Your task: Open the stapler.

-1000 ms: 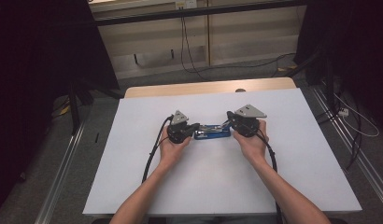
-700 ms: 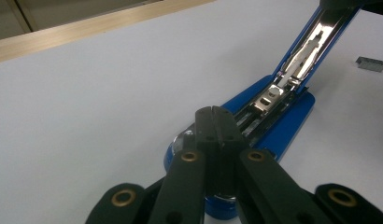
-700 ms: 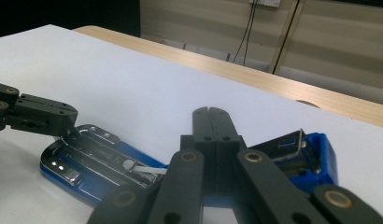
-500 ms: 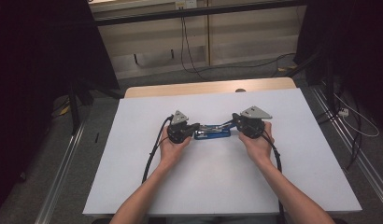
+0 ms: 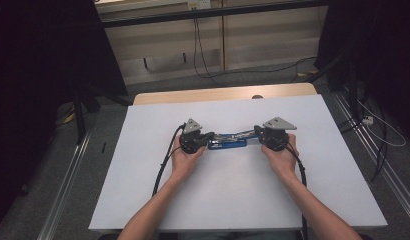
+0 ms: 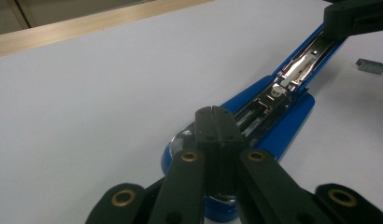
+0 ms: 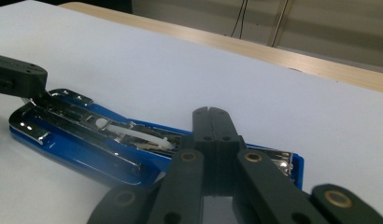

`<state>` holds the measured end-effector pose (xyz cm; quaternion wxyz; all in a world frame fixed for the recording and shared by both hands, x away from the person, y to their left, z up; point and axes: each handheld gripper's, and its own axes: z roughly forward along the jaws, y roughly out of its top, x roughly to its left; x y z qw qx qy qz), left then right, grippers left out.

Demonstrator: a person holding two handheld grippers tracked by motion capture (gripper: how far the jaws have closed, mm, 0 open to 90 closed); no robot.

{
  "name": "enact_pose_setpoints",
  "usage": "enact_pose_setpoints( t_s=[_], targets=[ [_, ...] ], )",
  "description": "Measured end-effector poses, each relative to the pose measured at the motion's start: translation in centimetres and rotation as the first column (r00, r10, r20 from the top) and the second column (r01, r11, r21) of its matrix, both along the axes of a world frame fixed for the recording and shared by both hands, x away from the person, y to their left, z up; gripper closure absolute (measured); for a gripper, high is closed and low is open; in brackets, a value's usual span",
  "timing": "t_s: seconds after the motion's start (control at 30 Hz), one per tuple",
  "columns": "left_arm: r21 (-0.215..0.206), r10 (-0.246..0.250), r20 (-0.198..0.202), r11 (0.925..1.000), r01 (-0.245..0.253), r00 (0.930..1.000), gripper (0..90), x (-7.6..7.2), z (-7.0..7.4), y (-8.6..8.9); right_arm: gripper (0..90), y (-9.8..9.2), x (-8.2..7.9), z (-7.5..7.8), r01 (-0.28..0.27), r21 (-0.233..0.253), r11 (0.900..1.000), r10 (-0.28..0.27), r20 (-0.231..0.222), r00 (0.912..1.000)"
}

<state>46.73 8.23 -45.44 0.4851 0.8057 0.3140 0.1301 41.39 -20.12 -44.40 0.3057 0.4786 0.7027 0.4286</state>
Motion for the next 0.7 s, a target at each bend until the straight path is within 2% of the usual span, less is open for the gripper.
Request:
enact_pose_setpoints(
  t_s=[0.2, 0.27, 0.37, 0.6, 0.7],
  targets=[
    [0.001, 0.006, -0.006, 1.0, -0.006, 1.0, 90.0, -0.01, 0.04, 0.0, 90.0, -0.08, 0.03, -0.34, -0.01, 0.015, 1.0, 0.01, -0.028, 0.9996],
    [-0.01, 0.008, -0.015, 0.9999, -0.008, 0.9999, 90.0, 0.02, 0.02, 0.0, 90.0, -0.17, 0.02, -0.42, -0.006, 0.018, 1.0, 0.007, -0.032, 0.9995],
    [-0.038, 0.012, -0.036, 0.9992, -0.014, 0.9993, 90.0, 0.13, 0.07, 0.17, 90.0, -0.16, -0.02, -0.34, -0.012, -0.007, 1.0, 0.012, -0.028, 0.9995],
    [-0.044, 0.005, -0.027, 0.999, -0.006, 0.9996, 90.0, 0.13, 0.45, 0.24, 90.0, -0.28, -0.01, -0.42, -0.007, 0.005, 1.0, 0.007, -0.04, 0.9992],
    [-0.048, 0.005, -0.024, 0.9988, -0.007, 0.9997, 90.0, 0.11, 0.45, 0.2, 90.0, -0.35, -0.02, -0.29, -0.009, 0.009, 1.0, 0.009, -0.027, 0.9996]
  ],
)
